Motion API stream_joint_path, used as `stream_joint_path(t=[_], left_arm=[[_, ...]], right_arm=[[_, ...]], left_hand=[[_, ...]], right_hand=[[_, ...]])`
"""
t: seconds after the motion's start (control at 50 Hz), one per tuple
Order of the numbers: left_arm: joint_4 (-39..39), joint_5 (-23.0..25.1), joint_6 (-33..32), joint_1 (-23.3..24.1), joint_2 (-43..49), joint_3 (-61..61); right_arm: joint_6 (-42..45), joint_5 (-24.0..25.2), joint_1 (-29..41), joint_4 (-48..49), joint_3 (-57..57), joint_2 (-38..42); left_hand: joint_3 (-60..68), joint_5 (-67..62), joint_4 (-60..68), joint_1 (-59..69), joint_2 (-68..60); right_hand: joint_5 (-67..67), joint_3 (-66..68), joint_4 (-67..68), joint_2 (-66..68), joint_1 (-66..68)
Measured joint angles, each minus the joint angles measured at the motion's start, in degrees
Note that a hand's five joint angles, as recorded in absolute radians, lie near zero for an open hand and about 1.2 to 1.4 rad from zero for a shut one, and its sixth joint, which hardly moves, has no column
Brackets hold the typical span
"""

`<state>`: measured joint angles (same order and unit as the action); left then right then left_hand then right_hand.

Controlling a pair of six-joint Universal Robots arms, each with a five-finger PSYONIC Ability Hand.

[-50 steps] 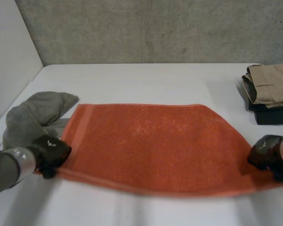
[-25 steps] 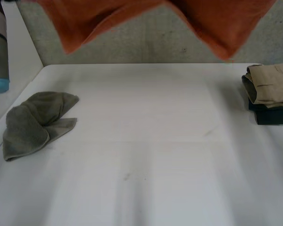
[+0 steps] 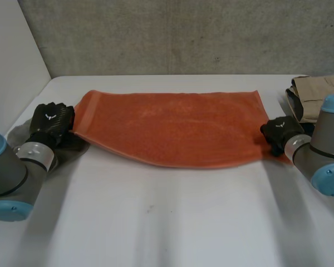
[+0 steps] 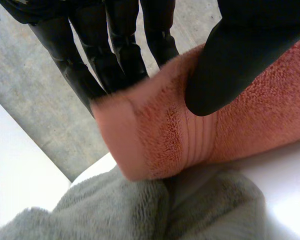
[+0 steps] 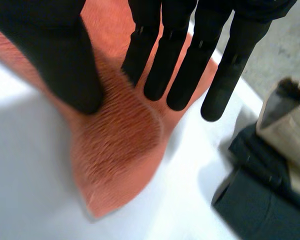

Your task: Fold the laundry.

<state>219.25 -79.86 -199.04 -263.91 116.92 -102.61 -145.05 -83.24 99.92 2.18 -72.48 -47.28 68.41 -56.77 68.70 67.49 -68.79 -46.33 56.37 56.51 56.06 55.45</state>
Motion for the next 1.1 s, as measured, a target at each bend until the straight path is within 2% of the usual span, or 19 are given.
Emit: stream_joint_path(t=[0.12, 0.22, 0.3, 0.48, 0.58, 0.8, 0.94, 1.1], left_arm=[[-0.1, 1.1, -0.02, -1.41, -2.62, -1.52], [-0.72, 1.2, 0.64, -1.94, -4.21, -1.38], [-1.47, 1.17, 1.4, -2.11, -5.01, -1.21], [-3.07, 1.07, 3.53, -2.13, -5.7, -0.4], [-3.27, 0.99, 3.86, -2.07, -5.41, 0.49], [-3.96, 0.68, 3.85, -2.05, -4.75, 1.7], [-4.03, 0.65, 3.84, -1.99, -4.68, 1.82], [-4.01, 0.66, 3.83, -1.82, -4.68, 2.22]], right_arm=[[-1.79, -1.54, -1.79, -1.47, -1.7, -3.24], [-5.97, -1.81, -3.44, -2.13, -3.62, -7.56], [-6.94, -0.42, -4.94, -2.88, -5.89, -10.37], [1.97, 11.02, -9.16, -3.33, -14.15, -13.22], [5.17, 14.93, -10.41, -0.99, -16.46, -12.13], [5.75, 17.01, -10.97, 5.5, -16.2, -7.92], [6.24, 17.72, -10.95, 6.05, -14.56, -5.97], [6.31, 17.91, -10.5, 5.78, -10.98, -3.86]], left_hand=[[0.0, 0.0, 0.0, 0.0, 0.0], [0.0, 0.0, 0.0, 0.0, 0.0], [0.0, 0.0, 0.0, 0.0, 0.0], [0.0, 0.0, 0.0, 0.0, 0.0], [0.0, 0.0, 0.0, 0.0, 0.0], [0.0, 0.0, 0.0, 0.0, 0.0], [0.0, 0.0, 0.0, 0.0, 0.0], [0.0, 0.0, 0.0, 0.0, 0.0]], right_hand=[[23.8, -23.04, -22.88, -22.94, -22.16], [27.83, -26.29, -26.47, -26.07, -24.75], [27.36, -26.22, -26.39, -25.99, -24.73], [19.78, -20.06, -20.34, -20.03, -19.63], [19.02, -19.53, -19.86, -19.93, -19.09], [21.63, -20.57, -20.62, -20.11, -19.29], [19.69, -19.4, -19.57, -19.21, -18.41], [4.98, -4.68, -4.82, -4.3, -4.26]])
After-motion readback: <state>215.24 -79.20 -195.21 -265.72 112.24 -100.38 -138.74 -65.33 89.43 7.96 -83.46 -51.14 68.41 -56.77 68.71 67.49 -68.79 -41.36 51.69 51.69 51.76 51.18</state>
